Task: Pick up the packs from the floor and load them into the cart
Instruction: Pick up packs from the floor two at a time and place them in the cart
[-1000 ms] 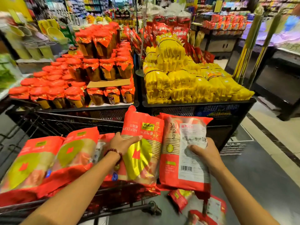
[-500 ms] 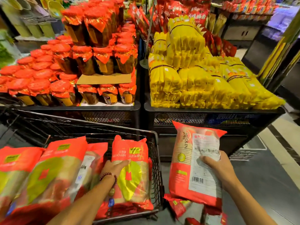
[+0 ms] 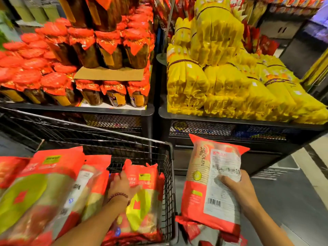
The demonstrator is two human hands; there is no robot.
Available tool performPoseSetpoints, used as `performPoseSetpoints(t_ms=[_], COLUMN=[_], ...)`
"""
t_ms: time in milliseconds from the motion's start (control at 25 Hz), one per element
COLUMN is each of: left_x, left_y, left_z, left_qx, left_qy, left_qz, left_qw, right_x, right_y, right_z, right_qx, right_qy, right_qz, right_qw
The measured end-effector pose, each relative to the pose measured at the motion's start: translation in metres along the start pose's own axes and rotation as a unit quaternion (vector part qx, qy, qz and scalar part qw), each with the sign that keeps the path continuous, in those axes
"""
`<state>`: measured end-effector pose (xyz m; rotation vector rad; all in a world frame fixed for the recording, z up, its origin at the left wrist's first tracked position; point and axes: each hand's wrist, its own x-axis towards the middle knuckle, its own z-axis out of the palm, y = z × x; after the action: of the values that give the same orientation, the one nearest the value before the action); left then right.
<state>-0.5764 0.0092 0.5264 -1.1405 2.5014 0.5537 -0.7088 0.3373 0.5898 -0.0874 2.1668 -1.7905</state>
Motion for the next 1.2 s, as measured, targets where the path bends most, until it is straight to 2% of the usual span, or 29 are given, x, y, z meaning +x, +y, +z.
performPoseSetpoints(t_ms=[80,160,280,360,480,560,680,760,840,920,1000,1080,1200], left_x=[-0.017,-0.027,-0.040,-0.051,-0.057,-0.057,-0.057,-0.056,-0.054,-0.056,-0.059,-0.063,-0.075], left_y=[0.024,0.041,0.044,0.030,-0.001,-0.022,-0.046,-0.054,-0.057,-0.057,-0.051,-0.043,-0.023], left_z=[-0.057,-0.123,-0.212,-0.249,-0.271,-0.269,-0.252,-0.244,-0.239,-0.239,-0.243,-0.252,-0.265], left_qx=[0.095,0.130,0.196,0.223,0.239,0.234,0.238,0.247,0.240,0.225,0.229,0.238,0.241], left_qy=[0.073,0.190,0.319,0.377,0.391,0.396,0.366,0.328,0.291,0.288,0.282,0.277,0.295], left_qz=[0.139,0.221,0.273,0.270,0.234,0.223,0.206,0.202,0.199,0.207,0.218,0.234,0.275], left_qw=[0.983,0.948,0.886,0.857,0.858,0.860,0.876,0.889,0.905,0.908,0.906,0.901,0.883], right_x=[0.006,0.013,0.023,0.025,0.024,0.013,-0.006,-0.016,-0.019,-0.012,-0.003,-0.001,-0.010], right_y=[-0.017,-0.028,-0.022,-0.004,0.033,0.050,0.058,0.043,0.013,-0.028,-0.079,-0.131,-0.180], right_z=[0.018,0.039,0.077,0.107,0.158,0.189,0.216,0.223,0.224,0.220,0.221,0.221,0.210], right_qx=[-0.002,-0.015,-0.044,-0.070,-0.114,-0.104,-0.086,-0.148,-0.254,-0.391,-0.490,-0.554,-0.611], right_qy=[-0.036,-0.062,-0.073,-0.094,-0.129,-0.131,-0.139,-0.143,-0.147,-0.134,-0.101,-0.027,0.042], right_qz=[-0.004,-0.003,0.019,0.048,0.089,0.113,0.154,0.163,0.109,-0.029,-0.190,-0.335,-0.399], right_qw=[0.999,0.998,0.996,0.992,0.981,0.979,0.975,0.965,0.950,0.910,0.845,0.762,0.682])
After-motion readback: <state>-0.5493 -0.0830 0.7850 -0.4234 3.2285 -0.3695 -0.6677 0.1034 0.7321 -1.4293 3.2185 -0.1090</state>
